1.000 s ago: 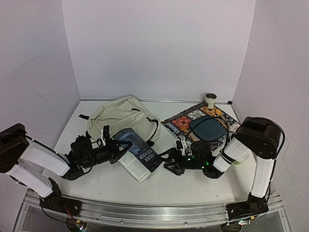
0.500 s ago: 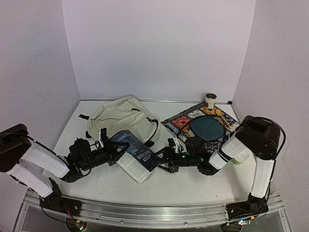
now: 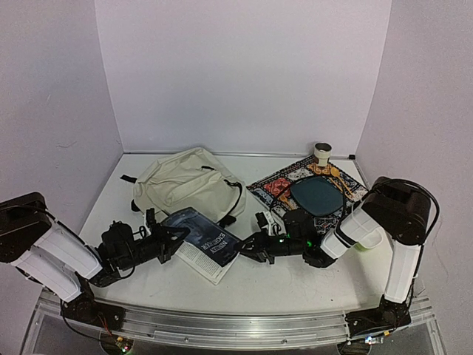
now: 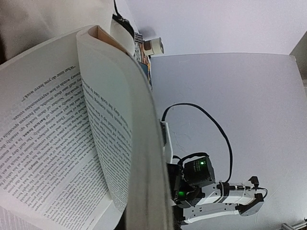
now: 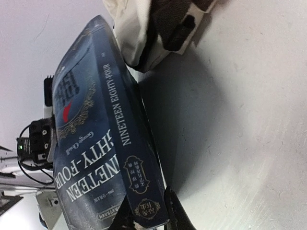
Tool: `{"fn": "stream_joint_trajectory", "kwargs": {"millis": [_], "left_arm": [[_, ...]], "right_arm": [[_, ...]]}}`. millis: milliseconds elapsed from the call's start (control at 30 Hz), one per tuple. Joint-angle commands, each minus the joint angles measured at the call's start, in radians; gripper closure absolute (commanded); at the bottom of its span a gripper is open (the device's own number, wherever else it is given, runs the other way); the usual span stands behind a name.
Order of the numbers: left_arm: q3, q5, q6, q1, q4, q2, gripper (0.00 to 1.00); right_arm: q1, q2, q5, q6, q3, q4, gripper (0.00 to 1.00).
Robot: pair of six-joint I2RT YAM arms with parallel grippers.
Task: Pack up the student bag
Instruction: Pass from the left arm to the right
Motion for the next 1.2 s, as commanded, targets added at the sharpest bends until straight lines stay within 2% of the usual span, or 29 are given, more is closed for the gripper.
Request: {"fn": "stream_joint_trajectory", "kwargs": {"millis": [0, 33, 100, 333, 433, 567, 667, 733, 1167], "left_arm": [[-0.02, -0.008, -0.048, -0.004, 0.123, -0.002, 0.9], [-0.025, -0.008, -0.05, -0.004, 0.123, 0.0, 0.89], [-0.04, -0.012, -0.049, -0.004, 0.123, -0.002, 0.85], [-0.095, -0.05, -0.042, -0.004, 0.115, -0.034, 0.47], [-0.104, -0.087, -0.049, -0.004, 0.105, -0.031, 0.36], [-0.103, -0.09, -0.059, -0.004, 0.096, -0.025, 0.26], [-0.106, -0.101, -0.073, -0.004, 0.083, -0.025, 0.14], [-0.102, -0.106, -0.083, -0.004, 0.069, -0.022, 0.02], [-0.062, -0.09, -0.149, -0.003, 0.032, 0.044, 0.0]], "right_arm": [[0.024, -0.073, -0.074, -0.028, 0.024, 0.745, 0.95], [0.024, -0.079, -0.077, -0.029, 0.024, 0.745, 0.99], [0.024, -0.091, -0.079, -0.033, 0.023, 0.745, 1.0], [0.024, -0.137, -0.061, -0.022, 0.02, 0.744, 1.0], [0.022, -0.164, -0.038, -0.008, 0.016, 0.743, 1.0], [0.018, -0.194, 0.004, 0.015, 0.007, 0.745, 1.0], [0.013, -0.224, 0.039, 0.02, -0.007, 0.743, 1.0], [0.01, -0.242, 0.058, 0.021, -0.013, 0.743, 1.0], [0.001, -0.315, 0.109, 0.03, -0.02, 0.743, 1.0]]}}
